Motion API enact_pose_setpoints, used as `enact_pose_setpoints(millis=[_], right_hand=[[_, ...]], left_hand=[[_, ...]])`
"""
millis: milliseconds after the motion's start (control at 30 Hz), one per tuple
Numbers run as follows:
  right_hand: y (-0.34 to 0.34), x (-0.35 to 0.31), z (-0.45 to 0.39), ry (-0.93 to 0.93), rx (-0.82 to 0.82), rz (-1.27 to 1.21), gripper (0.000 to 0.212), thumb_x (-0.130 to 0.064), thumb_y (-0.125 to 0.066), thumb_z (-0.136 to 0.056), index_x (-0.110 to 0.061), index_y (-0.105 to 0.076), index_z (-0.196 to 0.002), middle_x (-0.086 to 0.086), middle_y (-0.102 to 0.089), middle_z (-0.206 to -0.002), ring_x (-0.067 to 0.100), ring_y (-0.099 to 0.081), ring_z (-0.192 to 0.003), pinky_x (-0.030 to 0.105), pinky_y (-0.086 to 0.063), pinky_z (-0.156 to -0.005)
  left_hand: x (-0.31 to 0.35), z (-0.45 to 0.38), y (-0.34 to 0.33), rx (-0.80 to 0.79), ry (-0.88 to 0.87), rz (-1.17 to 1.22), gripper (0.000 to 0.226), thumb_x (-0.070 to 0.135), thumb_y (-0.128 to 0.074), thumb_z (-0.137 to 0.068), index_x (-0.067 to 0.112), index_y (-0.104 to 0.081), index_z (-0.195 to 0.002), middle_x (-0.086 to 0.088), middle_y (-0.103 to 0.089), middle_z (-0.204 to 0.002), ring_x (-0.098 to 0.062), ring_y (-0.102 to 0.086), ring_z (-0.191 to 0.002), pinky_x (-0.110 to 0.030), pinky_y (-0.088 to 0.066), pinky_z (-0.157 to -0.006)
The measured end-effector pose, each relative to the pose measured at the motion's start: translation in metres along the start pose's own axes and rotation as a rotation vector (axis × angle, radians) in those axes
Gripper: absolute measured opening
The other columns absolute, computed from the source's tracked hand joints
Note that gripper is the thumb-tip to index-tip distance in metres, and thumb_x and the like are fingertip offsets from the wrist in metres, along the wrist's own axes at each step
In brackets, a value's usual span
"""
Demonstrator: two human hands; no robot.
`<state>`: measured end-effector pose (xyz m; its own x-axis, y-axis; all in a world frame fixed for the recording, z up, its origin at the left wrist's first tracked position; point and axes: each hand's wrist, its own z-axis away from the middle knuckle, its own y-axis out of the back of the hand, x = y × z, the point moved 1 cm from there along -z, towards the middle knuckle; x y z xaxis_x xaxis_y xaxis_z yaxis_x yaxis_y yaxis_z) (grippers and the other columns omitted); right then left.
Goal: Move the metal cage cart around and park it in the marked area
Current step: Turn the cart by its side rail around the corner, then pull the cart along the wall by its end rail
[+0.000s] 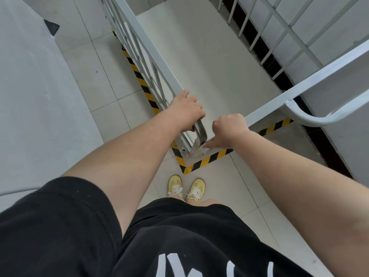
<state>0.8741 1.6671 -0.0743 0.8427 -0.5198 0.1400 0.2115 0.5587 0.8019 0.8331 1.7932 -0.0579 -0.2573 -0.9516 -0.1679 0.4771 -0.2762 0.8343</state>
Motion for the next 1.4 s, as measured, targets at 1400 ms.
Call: enact_pose_setpoints(millis=[1400], right_hand=[[-0.036,0.412,0.038,-0.337,0.389,-0.474,0.04,-0.028,-0.05,-0.09,-0.014,-0.046,-0.127,0.005,-0.051,-0.127,0.026,-0.047,-0.116,0.038,-0.038,-0.095]], left_hand=[[0.175,-0.277,0.235,0.18,0.438,0.756,0.051,0.022,-0.055,-0.087,0.019,-0.034,-0.134,-0.007,-0.046,-0.133,-0.031,-0.048,-0.119,-0.041,-0.043,-0.089]])
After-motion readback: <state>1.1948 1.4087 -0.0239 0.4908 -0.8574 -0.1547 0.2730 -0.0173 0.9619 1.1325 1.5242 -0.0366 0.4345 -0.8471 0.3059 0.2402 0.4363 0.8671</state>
